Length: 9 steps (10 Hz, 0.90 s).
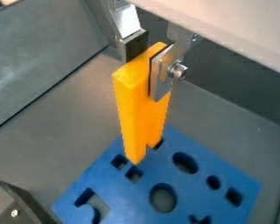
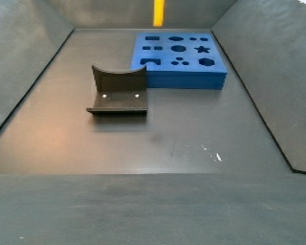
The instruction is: Insert the double-square object.
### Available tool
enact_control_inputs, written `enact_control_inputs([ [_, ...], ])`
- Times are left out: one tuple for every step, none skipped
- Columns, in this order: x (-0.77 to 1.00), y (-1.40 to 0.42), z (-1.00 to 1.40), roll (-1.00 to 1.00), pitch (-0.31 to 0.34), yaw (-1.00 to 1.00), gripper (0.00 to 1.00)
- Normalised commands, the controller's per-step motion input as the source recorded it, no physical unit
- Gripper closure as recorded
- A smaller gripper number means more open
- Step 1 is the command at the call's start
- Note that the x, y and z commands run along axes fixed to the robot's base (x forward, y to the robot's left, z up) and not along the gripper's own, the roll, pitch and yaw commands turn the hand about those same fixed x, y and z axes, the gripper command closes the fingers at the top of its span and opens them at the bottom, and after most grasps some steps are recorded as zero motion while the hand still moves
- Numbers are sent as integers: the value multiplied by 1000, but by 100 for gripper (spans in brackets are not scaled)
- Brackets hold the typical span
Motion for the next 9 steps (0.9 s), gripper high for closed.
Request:
enact_control_inputs([
  [386, 274, -66, -96, -97, -731, 100],
  [289, 306, 169, -184, 0, -431, 100],
  [534, 129, 49, -249, -59, -329, 100],
  [409, 123, 14, -210, -24, -743, 100],
  [363, 114, 57, -151, -6, -674, 100],
  [100, 0, 0, 0, 0, -80, 100],
  [360, 0, 0, -99, 0, -503, 100],
  [234, 6, -34, -26, 0, -871, 100],
  [0, 20, 0, 19, 61, -889, 100],
])
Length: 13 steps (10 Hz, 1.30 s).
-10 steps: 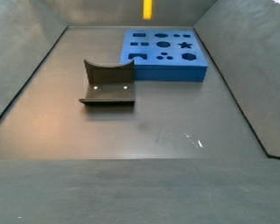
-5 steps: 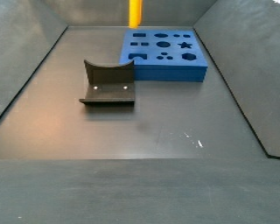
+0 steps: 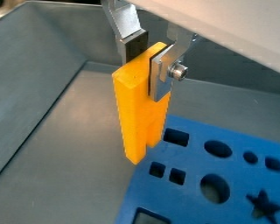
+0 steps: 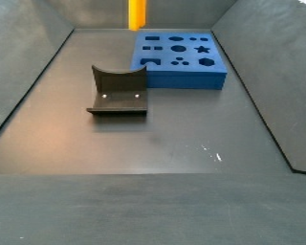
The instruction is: Insert the double-square object.
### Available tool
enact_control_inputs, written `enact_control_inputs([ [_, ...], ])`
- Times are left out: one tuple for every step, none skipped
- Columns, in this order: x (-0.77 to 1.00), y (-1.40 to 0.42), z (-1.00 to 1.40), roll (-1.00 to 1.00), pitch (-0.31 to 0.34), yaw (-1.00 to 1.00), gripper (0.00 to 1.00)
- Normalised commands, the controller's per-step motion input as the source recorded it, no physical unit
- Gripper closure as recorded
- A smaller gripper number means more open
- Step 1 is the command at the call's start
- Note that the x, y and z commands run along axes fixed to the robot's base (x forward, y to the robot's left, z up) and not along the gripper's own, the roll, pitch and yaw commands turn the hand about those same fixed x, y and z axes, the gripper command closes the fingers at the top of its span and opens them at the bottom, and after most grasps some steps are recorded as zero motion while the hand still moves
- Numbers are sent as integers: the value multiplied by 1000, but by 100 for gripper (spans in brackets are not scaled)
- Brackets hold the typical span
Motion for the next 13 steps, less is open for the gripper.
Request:
enact_control_inputs([
  [-69, 0, 0, 90, 144, -909, 100],
  [-103, 0, 0, 133, 183, -866, 100],
  [-80, 0, 0, 144, 199, -811, 100],
  [-77, -17, 0, 157, 234, -754, 100],
  [-49, -66, 0, 133, 233, -751, 100],
  [0, -60, -31, 73, 214, -746, 100],
  [0, -37, -100, 19, 214, -769, 100],
  [0, 0, -169, 0, 214, -769, 100],
  [0, 0, -243, 0, 206, -829, 100],
  [-3, 31, -263, 6, 196, -889, 100],
  [-29, 37, -234, 0, 213, -897, 100],
  [-46, 43, -174, 0, 259, -869, 100],
  [-57, 46, -20, 0, 321, -829, 100],
])
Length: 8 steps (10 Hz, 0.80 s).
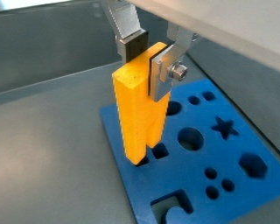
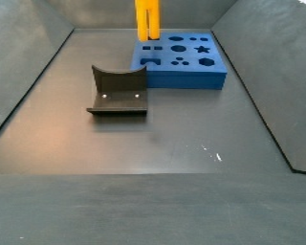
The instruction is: Insert the double-square object.
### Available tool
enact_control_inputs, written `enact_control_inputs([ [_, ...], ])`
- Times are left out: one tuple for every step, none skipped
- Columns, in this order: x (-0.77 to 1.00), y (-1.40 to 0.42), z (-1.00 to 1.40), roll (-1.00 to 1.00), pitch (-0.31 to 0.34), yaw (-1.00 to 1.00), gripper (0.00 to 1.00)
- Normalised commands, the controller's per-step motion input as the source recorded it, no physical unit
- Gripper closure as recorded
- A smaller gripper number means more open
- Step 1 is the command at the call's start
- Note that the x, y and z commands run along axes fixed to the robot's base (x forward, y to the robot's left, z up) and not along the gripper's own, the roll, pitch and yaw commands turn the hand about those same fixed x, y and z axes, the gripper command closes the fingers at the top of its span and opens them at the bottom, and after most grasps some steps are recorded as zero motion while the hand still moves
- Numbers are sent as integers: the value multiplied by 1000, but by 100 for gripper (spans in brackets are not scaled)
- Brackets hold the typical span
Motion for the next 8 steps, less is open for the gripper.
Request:
enact_control_inputs([
  [-54, 37, 0, 0, 320, -823, 100],
  [-43, 29, 14, 0, 307, -829, 100],
  [14, 89, 83, 0, 254, -720, 100],
  [174, 14, 0, -24, 80, -329, 100],
  [134, 0, 0, 0, 0, -100, 100],
  [140, 0, -60, 0, 0, -69, 100],
  [166, 0, -194, -114, -59, -580, 100],
  [151, 0, -94, -104, -63, -703, 100],
])
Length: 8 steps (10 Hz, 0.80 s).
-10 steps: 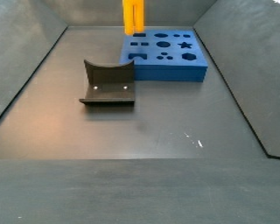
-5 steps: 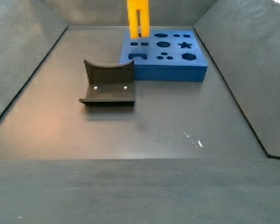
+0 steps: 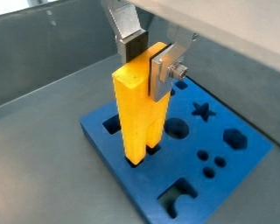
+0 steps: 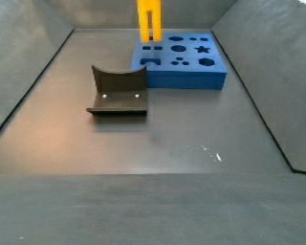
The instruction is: Insert the double-square object.
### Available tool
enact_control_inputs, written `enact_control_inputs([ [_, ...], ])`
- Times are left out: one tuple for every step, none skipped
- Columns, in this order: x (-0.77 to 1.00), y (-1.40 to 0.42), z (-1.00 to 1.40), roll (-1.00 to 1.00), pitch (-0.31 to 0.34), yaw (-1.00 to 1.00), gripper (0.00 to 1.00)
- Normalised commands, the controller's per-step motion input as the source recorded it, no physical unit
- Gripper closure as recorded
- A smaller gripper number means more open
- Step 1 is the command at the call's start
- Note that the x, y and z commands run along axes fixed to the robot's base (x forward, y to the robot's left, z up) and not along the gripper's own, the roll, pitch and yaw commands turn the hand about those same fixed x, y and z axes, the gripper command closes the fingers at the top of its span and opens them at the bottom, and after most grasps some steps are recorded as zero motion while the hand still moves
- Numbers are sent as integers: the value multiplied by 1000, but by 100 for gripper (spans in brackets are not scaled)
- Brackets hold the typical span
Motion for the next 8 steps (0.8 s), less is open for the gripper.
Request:
enact_control_inputs([
  [0, 29, 0, -29, -10, -617, 100],
  [-111, 71, 0, -26, -19, -437, 100],
  [-211, 49, 0, -76, -90, -306, 100],
  [-6, 43, -94, -134, -173, -114, 100],
  [0, 49, -149, -104, -173, -80, 100],
  [14, 9, -146, -119, -170, -31, 100],
  [6, 17, -177, -109, -163, -14, 100],
  [0, 3, -169, -104, -163, 0, 100],
])
